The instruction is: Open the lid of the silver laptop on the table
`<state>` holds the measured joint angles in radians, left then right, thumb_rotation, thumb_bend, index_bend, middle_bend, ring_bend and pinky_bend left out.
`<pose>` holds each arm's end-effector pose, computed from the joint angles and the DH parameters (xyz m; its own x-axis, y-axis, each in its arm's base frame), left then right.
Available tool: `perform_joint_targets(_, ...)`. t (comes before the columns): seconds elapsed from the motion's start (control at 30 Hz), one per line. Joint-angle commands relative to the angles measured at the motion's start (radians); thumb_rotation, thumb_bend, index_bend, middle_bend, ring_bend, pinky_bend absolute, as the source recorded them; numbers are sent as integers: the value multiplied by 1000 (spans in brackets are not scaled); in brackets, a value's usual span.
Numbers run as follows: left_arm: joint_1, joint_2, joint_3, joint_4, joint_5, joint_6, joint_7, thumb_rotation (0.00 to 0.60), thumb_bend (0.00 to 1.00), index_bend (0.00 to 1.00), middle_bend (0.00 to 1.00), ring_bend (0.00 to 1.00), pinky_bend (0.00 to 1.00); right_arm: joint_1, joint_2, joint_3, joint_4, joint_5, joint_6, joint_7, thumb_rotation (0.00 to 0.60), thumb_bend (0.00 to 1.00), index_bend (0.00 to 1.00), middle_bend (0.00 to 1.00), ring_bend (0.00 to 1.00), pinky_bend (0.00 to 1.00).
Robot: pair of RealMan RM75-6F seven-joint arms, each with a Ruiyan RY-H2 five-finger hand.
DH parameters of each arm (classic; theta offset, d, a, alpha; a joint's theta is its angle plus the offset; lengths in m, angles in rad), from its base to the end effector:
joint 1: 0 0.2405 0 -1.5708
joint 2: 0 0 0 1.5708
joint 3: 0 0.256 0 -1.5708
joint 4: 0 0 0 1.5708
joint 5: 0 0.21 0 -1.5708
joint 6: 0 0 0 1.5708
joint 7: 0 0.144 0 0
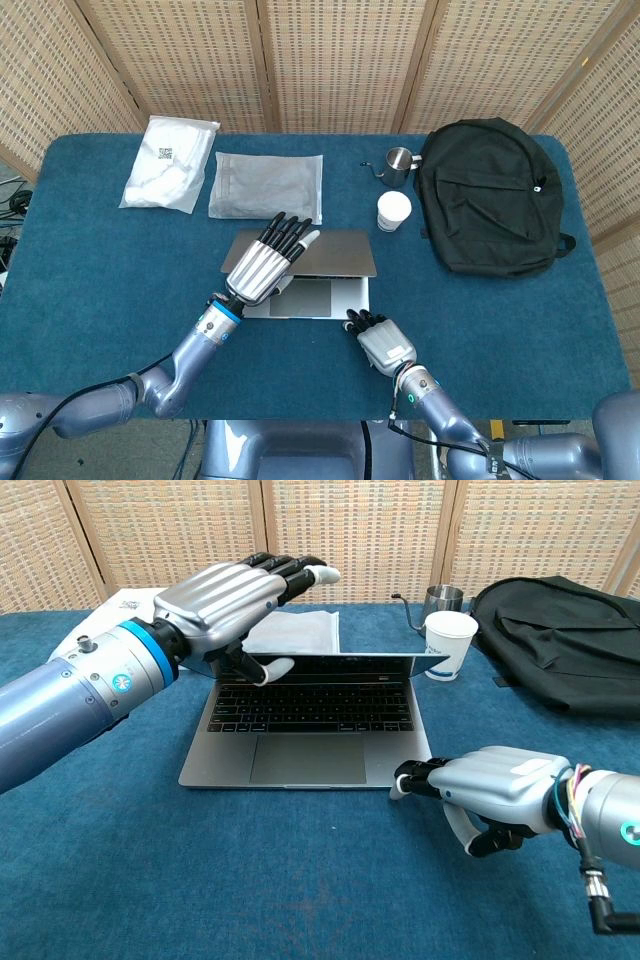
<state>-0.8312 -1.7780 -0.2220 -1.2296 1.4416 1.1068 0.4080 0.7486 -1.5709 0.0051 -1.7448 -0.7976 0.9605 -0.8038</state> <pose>-0.0762 0.3510 -0.0483 0.5127 -0.1139 0.8510 0.6544 -0.5897 -0.4732 -0.1514 -0.2580 -0.0615 0.6331 -0.4825 0.6053 -0.7716 -0.4553 0.4442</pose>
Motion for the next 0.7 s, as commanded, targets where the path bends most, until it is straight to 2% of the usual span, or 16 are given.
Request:
perform_joint_targets(0.03,-2,3,-4,10,-12,-5,8,600,417,0,0,0,0,4,0,-5,3,3,3,2,600,1000,89,28,0,201)
perform_joint_targets(0.7,-9,53,-40,66,-83,-17,-1,600,419,0,0,0,0,28,24,-28,0,-6,21,14,600,1000,89,33,0,201)
